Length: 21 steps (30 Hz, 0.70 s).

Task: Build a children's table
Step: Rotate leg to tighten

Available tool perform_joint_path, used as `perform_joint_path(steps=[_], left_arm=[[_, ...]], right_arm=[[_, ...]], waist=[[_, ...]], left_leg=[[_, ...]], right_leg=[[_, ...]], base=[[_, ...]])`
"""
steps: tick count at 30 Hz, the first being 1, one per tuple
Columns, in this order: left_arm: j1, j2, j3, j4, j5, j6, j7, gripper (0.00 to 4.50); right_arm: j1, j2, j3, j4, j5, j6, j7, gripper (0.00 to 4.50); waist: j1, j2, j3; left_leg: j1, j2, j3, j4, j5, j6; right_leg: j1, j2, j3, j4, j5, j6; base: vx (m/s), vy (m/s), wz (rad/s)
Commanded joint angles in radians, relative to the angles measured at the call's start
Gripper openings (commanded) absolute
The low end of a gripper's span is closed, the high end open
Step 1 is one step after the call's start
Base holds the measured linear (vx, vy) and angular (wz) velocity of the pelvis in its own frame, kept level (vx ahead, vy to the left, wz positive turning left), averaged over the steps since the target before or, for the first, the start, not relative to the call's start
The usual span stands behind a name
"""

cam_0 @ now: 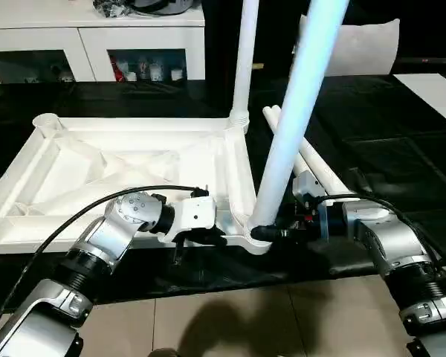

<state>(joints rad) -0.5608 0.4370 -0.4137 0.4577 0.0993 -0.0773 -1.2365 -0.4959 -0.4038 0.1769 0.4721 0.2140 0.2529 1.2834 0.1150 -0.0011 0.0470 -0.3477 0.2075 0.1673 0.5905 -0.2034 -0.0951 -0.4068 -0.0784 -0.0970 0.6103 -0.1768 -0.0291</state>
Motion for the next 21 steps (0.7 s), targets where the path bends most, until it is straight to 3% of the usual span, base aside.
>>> perform_joint_path(steps=[1,8,9,10,11,13,15,17,21], left_arm=[[0.017,0.002,-0.061,0.019,0.029,-0.006,-0.04,0.0],[0.025,-0.019,-0.033,0.002,0.015,0.078,0.001,0.0],[0.026,-0.036,-0.016,-0.013,0.008,0.132,0.034,0.0],[0.026,-0.053,-0.003,-0.025,0.005,0.18,0.066,0.0],[0.025,-0.075,0.012,-0.036,0.0,0.225,0.106,0.0],[0.019,-0.12,0.036,-0.041,0.0,0.288,0.185,0.0],[0.001,-0.173,0.062,-0.025,0.008,0.337,0.282,0.0],[-0.018,-0.22,0.081,-0.001,0.016,0.366,0.364,0.0],[-0.054,-0.303,0.101,0.04,0.028,0.386,0.484,0.0]], right_arm=[[0.018,0.01,0.02,-0.021,0.014,0.017,0.027,2.49],[0.039,0.058,0.007,-0.062,0.04,0.085,-0.04,2.44],[0.027,0.091,-0.005,-0.044,0.016,0.096,-0.133,2.44],[0.015,0.121,-0.019,-0.028,0.001,0.106,-0.212,2.44],[0.0,0.154,-0.038,-0.01,-0.007,0.121,-0.293,2.44],[-0.025,0.204,-0.068,0.02,-0.02,0.143,-0.419,2.44],[-0.049,0.24,-0.094,0.054,-0.042,0.17,-0.537,2.43],[-0.066,0.265,-0.116,0.082,-0.06,0.188,-0.631,2.43],[-0.077,0.29,-0.126,0.109,-0.082,0.155,-0.712,2.43]], waist=[[-0.002,-0.005,-0.064],[-0.002,-0.004,-0.063],[-0.007,0.006,-0.059],[-0.01,0.002,-0.057],[-0.012,0.006,-0.054],[-0.031,0.001,-0.047],[-0.042,0.004,-0.045],[-0.051,0.002,-0.047],[-0.054,-0.003,-0.058]], left_leg=[[-0.005,0.027,0.003,-0.064,-0.111,0.059],[-0.005,0.026,0.002,-0.066,-0.12,0.051],[-0.003,0.026,0.002,-0.068,-0.149,0.037],[-0.003,0.024,0.002,-0.069,-0.16,0.03],[-0.001,0.023,0.0,-0.073,-0.181,0.019],[0.006,0.013,-0.006,-0.077,-0.247,-0.008],[0.007,0.01,-0.009,-0.076,-0.263,-0.014],[0.007,0.009,-0.01,-0.075,-0.26,-0.009],[0.004,0.014,-0.007,-0.074,-0.213,0.019]], right_leg=[[0.062,-0.067,0.055,-0.068,-0.194,-0.193],[0.061,-0.067,0.055,-0.07,-0.22,-0.185],[0.059,-0.068,0.055,-0.079,-0.262,-0.176],[0.059,-0.068,0.055,-0.081,-0.286,-0.168],[0.058,-0.069,0.054,-0.083,-0.323,-0.161],[0.056,-0.069,0.046,-0.104,-0.506,-0.102],[0.052,-0.067,0.042,-0.114,-0.57,-0.071],[0.051,-0.066,0.041,-0.117,-0.571,-0.059],[0.053,-0.063,0.047,-0.108,-0.422,-0.097]], base=[[0.0,0.0,0.0],[0.0,0.0,0.0],[0.0,0.0,0.0],[0.0,0.0,0.0],[0.0,0.0,0.0],[0.0,0.0,0.0],[0.0,0.0,0.0],[0.0,0.0,0.0],[0.0,0.0,0.0]])
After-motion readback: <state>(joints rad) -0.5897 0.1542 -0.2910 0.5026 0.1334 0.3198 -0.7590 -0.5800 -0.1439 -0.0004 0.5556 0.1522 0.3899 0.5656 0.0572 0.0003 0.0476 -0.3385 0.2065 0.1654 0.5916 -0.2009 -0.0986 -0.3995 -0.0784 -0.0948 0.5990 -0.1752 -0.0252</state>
